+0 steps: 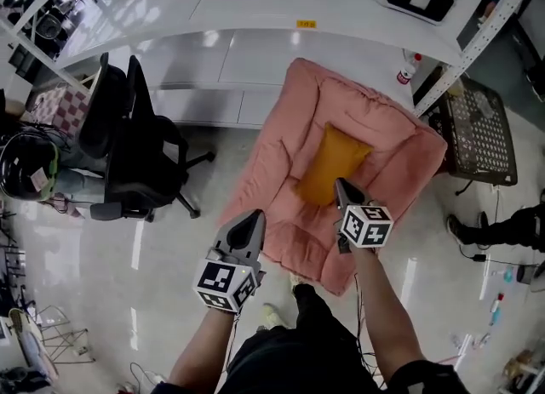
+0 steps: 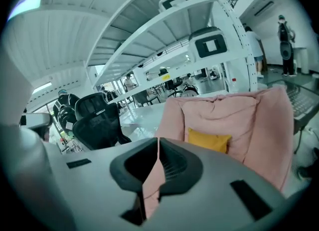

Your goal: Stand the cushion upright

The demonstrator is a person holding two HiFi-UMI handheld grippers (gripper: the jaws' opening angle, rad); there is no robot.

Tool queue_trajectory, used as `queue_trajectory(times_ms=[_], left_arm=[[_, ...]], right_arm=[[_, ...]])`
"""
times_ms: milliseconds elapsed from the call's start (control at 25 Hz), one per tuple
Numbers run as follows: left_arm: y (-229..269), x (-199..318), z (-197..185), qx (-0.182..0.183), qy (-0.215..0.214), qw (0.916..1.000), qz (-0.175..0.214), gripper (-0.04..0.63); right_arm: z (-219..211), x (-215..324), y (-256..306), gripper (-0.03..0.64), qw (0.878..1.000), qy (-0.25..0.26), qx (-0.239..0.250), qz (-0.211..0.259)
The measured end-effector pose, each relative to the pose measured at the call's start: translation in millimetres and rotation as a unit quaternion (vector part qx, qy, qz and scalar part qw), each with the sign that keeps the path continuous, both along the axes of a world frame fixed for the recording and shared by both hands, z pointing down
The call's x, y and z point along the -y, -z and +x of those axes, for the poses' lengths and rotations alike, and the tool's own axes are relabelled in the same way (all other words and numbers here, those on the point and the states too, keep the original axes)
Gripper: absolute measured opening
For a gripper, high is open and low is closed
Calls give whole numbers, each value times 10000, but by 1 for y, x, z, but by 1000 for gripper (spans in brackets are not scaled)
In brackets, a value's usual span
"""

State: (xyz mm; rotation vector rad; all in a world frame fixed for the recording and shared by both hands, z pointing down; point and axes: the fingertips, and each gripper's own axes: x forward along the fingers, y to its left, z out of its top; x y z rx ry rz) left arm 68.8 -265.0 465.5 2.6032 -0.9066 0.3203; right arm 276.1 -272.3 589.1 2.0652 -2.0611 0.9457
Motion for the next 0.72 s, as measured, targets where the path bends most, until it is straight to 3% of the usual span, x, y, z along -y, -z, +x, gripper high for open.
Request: queue_trajectory(times_ms=[200,720], left_arm=[[12,-9,-28,-52,175,9998,-65,6],[69,-51,-113,-135,607,9979,166,6]], right_arm=[[-35,-21,44,12,9979,357,-461,269],[-133,-84,140,8,9867,916,-916,981]])
